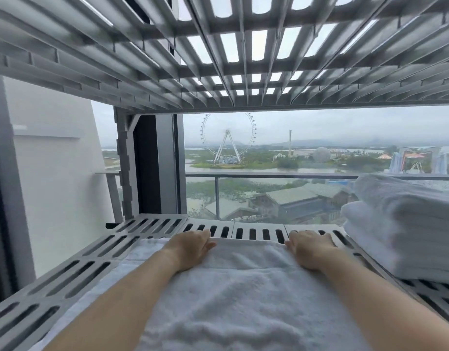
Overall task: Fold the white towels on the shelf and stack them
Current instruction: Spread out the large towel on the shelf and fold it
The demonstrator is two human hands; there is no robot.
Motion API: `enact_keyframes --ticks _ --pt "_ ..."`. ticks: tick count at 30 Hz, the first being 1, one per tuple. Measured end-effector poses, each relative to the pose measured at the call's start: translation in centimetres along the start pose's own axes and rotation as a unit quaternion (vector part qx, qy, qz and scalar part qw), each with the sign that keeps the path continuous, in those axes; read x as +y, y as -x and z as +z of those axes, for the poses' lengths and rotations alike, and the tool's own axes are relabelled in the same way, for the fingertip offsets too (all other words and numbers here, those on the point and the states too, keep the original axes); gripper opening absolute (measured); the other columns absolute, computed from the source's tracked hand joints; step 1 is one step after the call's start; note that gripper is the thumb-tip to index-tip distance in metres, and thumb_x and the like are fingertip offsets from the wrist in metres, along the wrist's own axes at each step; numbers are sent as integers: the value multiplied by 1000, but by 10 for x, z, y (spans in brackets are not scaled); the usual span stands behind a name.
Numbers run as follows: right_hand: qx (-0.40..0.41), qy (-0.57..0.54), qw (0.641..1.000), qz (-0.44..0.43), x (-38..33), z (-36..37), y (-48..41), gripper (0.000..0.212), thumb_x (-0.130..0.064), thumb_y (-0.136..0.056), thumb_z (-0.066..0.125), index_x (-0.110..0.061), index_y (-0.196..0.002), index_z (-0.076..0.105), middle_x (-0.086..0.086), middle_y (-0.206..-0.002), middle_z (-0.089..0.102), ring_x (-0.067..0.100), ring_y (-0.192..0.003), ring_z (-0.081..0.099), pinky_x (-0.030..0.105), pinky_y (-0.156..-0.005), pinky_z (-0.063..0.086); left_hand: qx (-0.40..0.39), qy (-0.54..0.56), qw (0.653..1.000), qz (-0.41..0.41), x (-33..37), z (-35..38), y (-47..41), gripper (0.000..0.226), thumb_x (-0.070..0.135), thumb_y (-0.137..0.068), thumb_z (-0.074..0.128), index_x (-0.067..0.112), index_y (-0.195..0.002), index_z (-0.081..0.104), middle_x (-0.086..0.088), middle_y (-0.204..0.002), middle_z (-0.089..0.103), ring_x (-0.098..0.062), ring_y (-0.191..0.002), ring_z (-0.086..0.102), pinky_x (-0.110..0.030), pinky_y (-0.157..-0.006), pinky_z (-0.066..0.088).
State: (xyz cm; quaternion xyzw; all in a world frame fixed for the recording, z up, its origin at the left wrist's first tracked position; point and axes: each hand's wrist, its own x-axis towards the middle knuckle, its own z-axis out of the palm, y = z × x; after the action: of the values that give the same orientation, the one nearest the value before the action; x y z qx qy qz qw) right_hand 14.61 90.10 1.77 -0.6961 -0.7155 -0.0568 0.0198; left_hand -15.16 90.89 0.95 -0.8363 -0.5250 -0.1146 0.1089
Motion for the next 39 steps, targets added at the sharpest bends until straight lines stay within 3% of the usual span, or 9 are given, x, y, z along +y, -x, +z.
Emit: enact_keyframes --ticks 7,11,16,21,25,27,30,34,39 --pt "68 -38 997 -29 35 1 2 35 -44 -100 22 -26 -79 43 2 -106 64 21 -97 56 33 -76 37 9 -6 999 -37 -50 -4 2 45 57 -93 31 18 -75 46 3 -75 58 -16 -73 57 -30 -64 43" --pt "103 -5 995 -9 39 7 3 37 -49 -98 22 -28 -79 45 -4 -104 64 20 -99 57 37 -86 38 13 -11 999 -37 -66 -3 3 46 58 -90 35 21 -64 39 9 -64 50 -12 -67 53 -28 -62 43" --pt "77 -56 994 -54 37 9 5 31 -57 -94 31 -30 -89 47 -6 -99 62 19 -97 56 39 -89 37 -12 -29 999 0 -68 -6 10 33 54 -91 42 26 -73 44 14 -71 50 -6 -69 50 -25 -60 39" --pt "82 5 994 -66 34 3 12 22 -40 -99 32 -26 -89 47 1 -105 63 23 -98 56 38 -86 35 5 -80 997 20 -73 -17 31 16 37 -93 45 22 -93 50 7 -94 60 -14 -87 58 -30 -75 46" --pt "142 43 987 -60 33 -1 17 24 -31 -100 31 -18 -92 50 8 -106 65 27 -96 61 32 -73 35 158 -109 979 68 -78 -26 47 28 36 -88 61 13 -75 50 1 -63 62 -23 -55 60 -26 -51 33" --pt "157 44 985 -48 34 -4 20 28 -33 -100 30 -16 -94 51 8 -105 66 28 -95 62 33 -72 38 155 -108 980 61 -80 -36 55 34 45 -87 57 18 -72 43 3 -58 59 -21 -51 56 -25 -50 32" --pt "162 53 984 -47 35 -8 23 31 -38 -100 29 -17 -91 50 6 -102 66 28 -93 62 33 -74 42 133 -144 980 41 -75 -41 58 32 48 -93 48 21 -79 38 4 -60 56 -20 -52 52 -26 -50 33" --pt "56 33 996 -63 30 -4 26 19 -38 -96 29 -22 -89 36 3 -105 62 24 -87 53 37 -75 36 55 -131 990 -2 -70 -37 53 24 44 -96 34 22 -98 27 8 -64 43 -19 -59 45 -32 -59 43" --pt "82 80 989 -91 31 -11 16 8 -16 -92 29 -20 -86 34 5 -110 58 26 -99 55 33 -77 34 67 -170 983 13 -79 -27 34 24 34 -99 27 16 -108 39 1 -102 60 -21 -88 57 -32 -73 38"
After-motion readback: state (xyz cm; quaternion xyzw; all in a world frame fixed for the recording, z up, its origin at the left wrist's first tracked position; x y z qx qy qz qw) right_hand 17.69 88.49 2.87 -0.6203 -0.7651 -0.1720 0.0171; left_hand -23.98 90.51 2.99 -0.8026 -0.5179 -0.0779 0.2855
